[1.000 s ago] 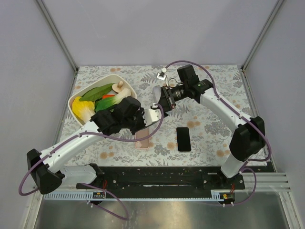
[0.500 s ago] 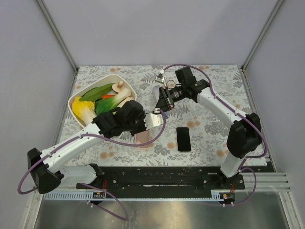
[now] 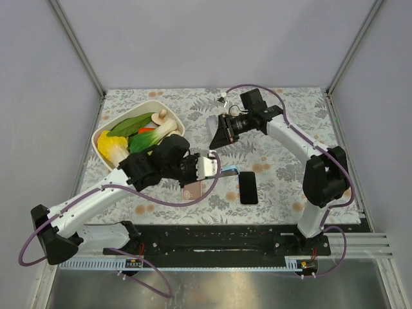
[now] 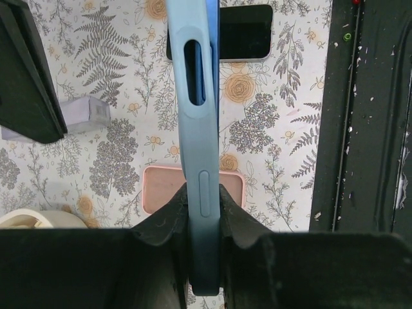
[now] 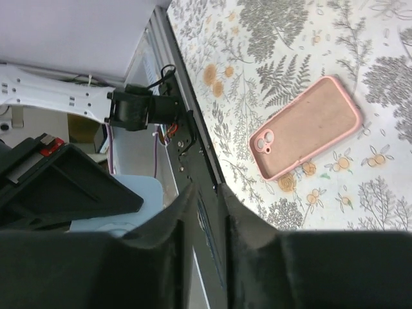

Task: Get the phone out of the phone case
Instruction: Remove the phone case from the phone.

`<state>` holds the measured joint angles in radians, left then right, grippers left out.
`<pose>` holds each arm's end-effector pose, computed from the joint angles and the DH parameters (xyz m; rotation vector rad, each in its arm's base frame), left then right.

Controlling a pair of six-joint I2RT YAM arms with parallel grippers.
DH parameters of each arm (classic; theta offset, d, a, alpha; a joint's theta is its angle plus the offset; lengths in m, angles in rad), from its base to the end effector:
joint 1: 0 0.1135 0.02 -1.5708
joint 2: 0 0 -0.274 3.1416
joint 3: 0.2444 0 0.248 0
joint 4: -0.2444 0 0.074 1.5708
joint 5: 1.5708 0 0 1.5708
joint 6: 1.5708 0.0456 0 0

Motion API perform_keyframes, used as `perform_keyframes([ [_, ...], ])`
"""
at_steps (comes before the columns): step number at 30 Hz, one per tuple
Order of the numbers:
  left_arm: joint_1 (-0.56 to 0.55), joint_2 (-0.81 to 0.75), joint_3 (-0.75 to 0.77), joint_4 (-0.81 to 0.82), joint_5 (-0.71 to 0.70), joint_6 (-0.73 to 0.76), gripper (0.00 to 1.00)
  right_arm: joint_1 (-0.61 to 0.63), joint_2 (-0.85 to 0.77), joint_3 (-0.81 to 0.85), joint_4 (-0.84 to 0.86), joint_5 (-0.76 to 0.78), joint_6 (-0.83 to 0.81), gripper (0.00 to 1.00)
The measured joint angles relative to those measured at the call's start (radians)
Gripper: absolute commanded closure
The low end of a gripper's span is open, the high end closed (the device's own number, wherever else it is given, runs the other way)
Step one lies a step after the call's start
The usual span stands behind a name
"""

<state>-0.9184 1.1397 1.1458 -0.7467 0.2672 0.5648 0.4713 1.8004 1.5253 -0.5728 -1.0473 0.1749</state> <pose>0.1318 -0.1923 0.3443 1.6718 1.6211 -0.4878 0.3334 0.2142 0.3001 -0.8499 2.2369 1.5607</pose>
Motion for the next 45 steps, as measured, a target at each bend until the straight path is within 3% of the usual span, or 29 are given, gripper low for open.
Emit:
perform_keyframes([
  [1,0.018,0.000,0.000,0.000,0.019,-0.002,1.00,-0.007,-0.003,0.000,0.000,0.011,-0.005,0.46],
  [2,0.031,0.000,0.000,0.000,0.031,-0.005,1.00,-0.015,-0.008,0.000,-0.001,0.019,-0.013,0.41],
  [7,0.117,-0.006,0.000,-0.004,0.120,-0.029,1.00,-0.071,-0.066,0.002,-0.017,0.077,-0.077,0.34],
  [17,0.349,-0.010,0.101,-0.026,0.396,-0.154,1.00,-0.165,-0.294,-0.064,-0.066,0.246,-0.310,0.30],
  [20,0.424,-0.008,0.132,0.000,0.484,-0.207,1.00,-0.163,-0.349,-0.102,-0.081,0.301,-0.341,0.20],
  [22,0.462,-0.007,0.135,0.029,0.531,-0.243,1.00,-0.164,-0.366,-0.114,-0.096,0.327,-0.350,0.03],
  [23,0.475,-0.005,0.135,0.039,0.554,-0.260,1.00,-0.164,-0.370,-0.117,-0.106,0.332,-0.356,0.01],
  [33,0.502,0.040,0.139,0.043,0.710,-0.280,1.00,-0.134,-0.440,-0.076,-0.280,0.159,-0.568,0.00],
  [39,0.502,0.069,0.144,-0.009,0.717,-0.227,1.00,-0.014,-0.444,-0.035,-0.391,0.123,-0.711,0.09],
  [45,0.502,0.076,0.144,-0.046,0.735,-0.196,1.00,0.040,-0.438,-0.024,-0.415,0.118,-0.749,0.15],
])
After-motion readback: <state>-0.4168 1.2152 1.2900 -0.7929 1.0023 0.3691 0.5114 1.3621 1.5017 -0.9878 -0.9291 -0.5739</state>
